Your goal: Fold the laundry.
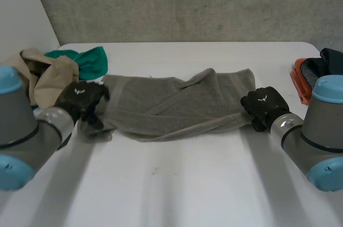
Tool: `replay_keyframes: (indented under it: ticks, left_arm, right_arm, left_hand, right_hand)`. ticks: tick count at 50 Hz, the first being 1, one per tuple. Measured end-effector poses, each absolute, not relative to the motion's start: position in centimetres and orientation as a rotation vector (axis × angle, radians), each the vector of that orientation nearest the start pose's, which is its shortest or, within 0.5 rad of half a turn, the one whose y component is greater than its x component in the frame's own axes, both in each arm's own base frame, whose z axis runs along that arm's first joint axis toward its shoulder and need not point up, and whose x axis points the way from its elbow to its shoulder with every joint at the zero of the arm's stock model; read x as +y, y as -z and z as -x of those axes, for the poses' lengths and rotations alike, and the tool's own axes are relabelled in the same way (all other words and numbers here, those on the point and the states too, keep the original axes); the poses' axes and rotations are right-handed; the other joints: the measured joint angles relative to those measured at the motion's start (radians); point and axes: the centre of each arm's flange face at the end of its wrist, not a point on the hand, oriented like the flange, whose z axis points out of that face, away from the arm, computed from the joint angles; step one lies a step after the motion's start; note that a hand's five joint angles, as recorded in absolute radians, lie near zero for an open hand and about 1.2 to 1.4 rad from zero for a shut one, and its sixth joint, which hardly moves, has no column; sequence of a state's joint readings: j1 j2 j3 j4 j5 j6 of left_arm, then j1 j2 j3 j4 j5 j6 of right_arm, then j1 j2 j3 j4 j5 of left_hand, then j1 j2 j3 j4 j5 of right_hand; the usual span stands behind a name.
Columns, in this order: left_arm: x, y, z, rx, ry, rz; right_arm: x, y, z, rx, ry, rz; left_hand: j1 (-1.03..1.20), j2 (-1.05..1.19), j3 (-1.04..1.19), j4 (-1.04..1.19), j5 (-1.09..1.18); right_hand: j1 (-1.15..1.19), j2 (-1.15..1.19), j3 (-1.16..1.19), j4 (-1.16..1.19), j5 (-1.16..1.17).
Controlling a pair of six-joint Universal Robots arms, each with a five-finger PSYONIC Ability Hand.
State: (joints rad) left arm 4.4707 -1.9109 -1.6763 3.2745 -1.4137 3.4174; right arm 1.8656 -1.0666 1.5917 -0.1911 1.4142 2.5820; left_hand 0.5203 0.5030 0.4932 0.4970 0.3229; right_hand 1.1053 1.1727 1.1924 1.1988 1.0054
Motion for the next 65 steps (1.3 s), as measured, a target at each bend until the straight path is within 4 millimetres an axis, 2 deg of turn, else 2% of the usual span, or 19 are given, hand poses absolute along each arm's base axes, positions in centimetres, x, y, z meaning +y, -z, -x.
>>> replay_keyframes:
  ticks: [5,7,10,12,13,14,15,17,30,35,41,59,62,64,65]
  left_arm:
    - [-26.8,-16.7,20.8,2.514,1.802,-0.835]
    - [-25.9,-16.0,20.3,2.511,1.747,-0.862]
    - [-25.3,-15.3,19.9,2.501,1.707,-0.894]
    - [-25.2,-14.9,19.7,2.493,1.693,-0.912]
    - [-25.2,-14.8,19.7,2.491,1.692,-0.916]
    - [-25.4,-14.5,19.6,2.487,1.688,-0.923]
    - [-25.5,-14.3,19.6,2.484,1.687,-0.926]
    - [-26.1,-14.0,19.7,2.477,1.688,-0.931]
    - [-30.1,-12.9,21.0,2.379,1.714,-0.998]
    - [-31.7,-12.2,21.7,2.328,1.716,-1.047]
    - [-33.6,-11.4,22.3,2.267,1.710,-1.103]
    - [-36.8,-10.1,23.4,2.095,1.716,-1.216]
    - [-37.3,-10.0,23.3,2.094,1.718,-1.210]
    - [-37.6,-9.9,23.3,2.095,1.721,-1.204]
    - [-37.7,-9.9,23.3,2.094,1.722,-1.202]
  right_arm:
    - [-30.0,-14.7,-24.1,2.296,1.825,1.167]
    - [-30.0,-14.7,-24.1,2.297,1.824,1.166]
    - [-30.0,-14.7,-24.1,2.295,1.825,1.169]
    - [-29.9,-14.7,-24.1,2.292,1.825,1.173]
    - [-29.9,-14.7,-24.2,2.291,1.825,1.174]
    - [-29.9,-14.7,-24.2,2.289,1.825,1.176]
    - [-29.9,-14.7,-24.2,2.289,1.825,1.177]
    - [-29.8,-14.7,-24.2,2.289,1.823,1.178]
    - [-29.7,-14.8,-24.1,2.293,1.820,1.171]
    - [-29.7,-14.9,-23.9,2.295,1.821,1.169]
    - [-29.9,-15.0,-23.8,2.299,1.825,1.162]
    - [-30.3,-15.0,-23.3,2.316,1.824,1.146]
    - [-30.2,-15.0,-23.4,2.316,1.821,1.148]
    - [-30.2,-15.0,-23.4,2.316,1.820,1.149]
    - [-30.2,-15.0,-23.4,2.316,1.820,1.149]
  left_hand:
    - [0.203,0.196,0.198,0.197,0.193]
    - [0.342,0.345,0.352,0.347,0.341]
    - [0.313,0.328,0.337,0.337,0.335]
    - [0.166,0.206,0.217,0.209,0.212]
    - [0.166,0.206,0.217,0.209,0.212]
    - [-0.020,0.034,0.046,0.036,0.037]
    - [-0.106,-0.061,-0.050,-0.057,-0.056]
    - [-0.135,-0.119,-0.106,-0.120,-0.124]
    - [-0.133,-0.122,-0.107,-0.119,-0.125]
    - [-0.095,-0.064,-0.054,-0.056,-0.054]
    - [0.077,0.089,0.102,0.099,0.095]
    - [0.102,0.127,0.138,0.130,0.115]
    - [0.213,0.224,0.226,0.223,0.116]
    - [0.386,0.415,0.417,0.422,0.116]
    - [0.398,0.430,0.430,0.436,0.116]
  right_hand:
    - [0.000,0.000,0.000,0.000,0.000]
    - [0.000,0.000,0.000,0.000,0.000]
    - [0.000,0.000,0.000,0.000,0.000]
    - [0.000,0.000,0.000,0.000,0.000]
    - [0.000,0.000,0.000,0.000,0.000]
    - [0.000,0.000,0.000,0.000,0.000]
    - [0.000,0.000,0.000,0.000,0.000]
    - [0.000,0.000,0.000,0.000,0.000]
    - [0.000,0.000,0.000,0.000,0.000]
    - [0.000,0.000,0.000,0.000,0.000]
    - [0.000,0.000,0.000,0.000,0.000]
    - [0.000,0.000,0.000,0.000,0.000]
    - [0.000,0.000,0.000,0.000,0.000]
    - [0.000,0.000,0.000,0.000,0.000]
    - [0.000,0.000,0.000,0.000,0.000]
